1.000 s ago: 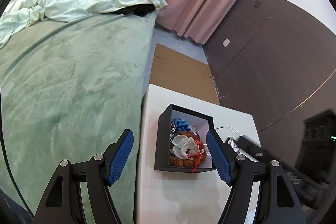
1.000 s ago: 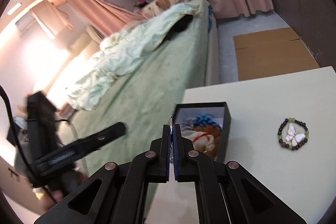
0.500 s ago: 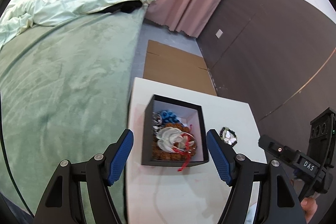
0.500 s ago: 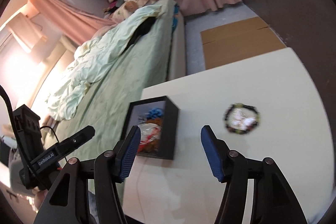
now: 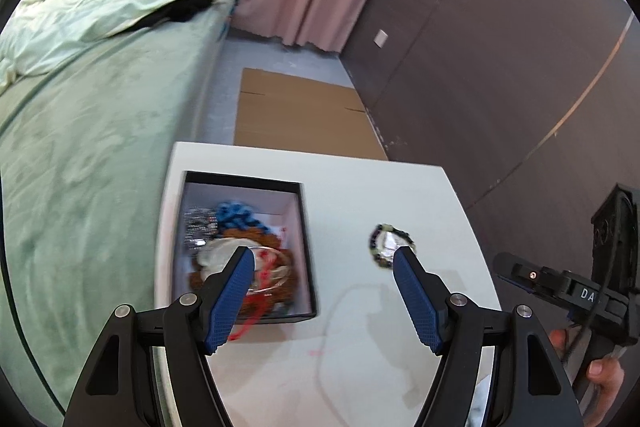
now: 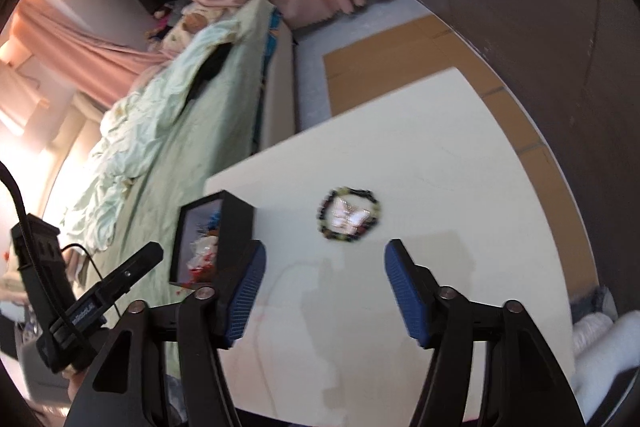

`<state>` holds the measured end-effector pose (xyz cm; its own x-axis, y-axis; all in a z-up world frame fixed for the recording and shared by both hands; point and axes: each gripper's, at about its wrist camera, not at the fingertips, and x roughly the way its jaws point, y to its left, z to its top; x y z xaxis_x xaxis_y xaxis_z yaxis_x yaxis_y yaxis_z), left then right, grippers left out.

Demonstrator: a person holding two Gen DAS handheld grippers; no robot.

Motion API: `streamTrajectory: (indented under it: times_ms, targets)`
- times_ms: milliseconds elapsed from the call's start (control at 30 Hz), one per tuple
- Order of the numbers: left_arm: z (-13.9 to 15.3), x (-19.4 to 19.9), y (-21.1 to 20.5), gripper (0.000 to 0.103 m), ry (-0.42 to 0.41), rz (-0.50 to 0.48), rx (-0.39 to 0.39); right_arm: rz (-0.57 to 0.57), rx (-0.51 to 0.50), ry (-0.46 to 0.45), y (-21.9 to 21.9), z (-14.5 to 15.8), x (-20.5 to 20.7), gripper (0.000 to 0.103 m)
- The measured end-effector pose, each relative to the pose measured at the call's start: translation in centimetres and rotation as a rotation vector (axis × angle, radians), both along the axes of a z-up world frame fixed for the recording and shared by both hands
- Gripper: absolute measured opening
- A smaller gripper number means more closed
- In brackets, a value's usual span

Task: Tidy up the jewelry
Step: 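Lower the left tool and grasp the green-and-black bead bracelet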

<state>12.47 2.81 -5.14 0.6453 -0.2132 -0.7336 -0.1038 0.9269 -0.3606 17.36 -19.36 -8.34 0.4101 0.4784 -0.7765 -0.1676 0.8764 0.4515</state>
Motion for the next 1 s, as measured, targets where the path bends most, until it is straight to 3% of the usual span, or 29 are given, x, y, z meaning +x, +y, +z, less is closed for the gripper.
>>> streamTrajectory:
  times_ms: [200, 367, 567, 700, 833, 1000]
  targets:
    - [-0.1, 1.9, -3.5, 0.073, 0.0, -0.066, 0.061, -0.074, 0.058, 0.084, -2.7, -1.4, 1.6, 0.075]
    - [-1.0, 3.8, -6.4, 0.073, 0.019, -0.147, 0.097, -0.151, 0.116, 0.112, -5.3, -1.8, 2.4, 0.075]
    - [-2.2, 5.8, -8.6, 0.073, 0.029, -0.176, 0.162, -0.203, 0.123, 0.14, -7.5, -2.4, 3.4, 0.075]
    - [-3.5, 7.4, -9.8, 0.056, 0.079, -0.193, 0.213, -0.238, 0.157, 0.155, -8.9, -2.8, 4.1, 0.075]
    - [-5.5, 8.6, -10.5, 0.046, 0.138, -0.194, 0.253, -0.258, 0.169, 0.157, -9.4, -2.8, 4.5, 0.075]
    - [-7.5, 9.6, -11.2, 0.043, 0.19, -0.193, 0.315, -0.29, 0.148, 0.151, -9.9, -2.6, 5.1, 0.075]
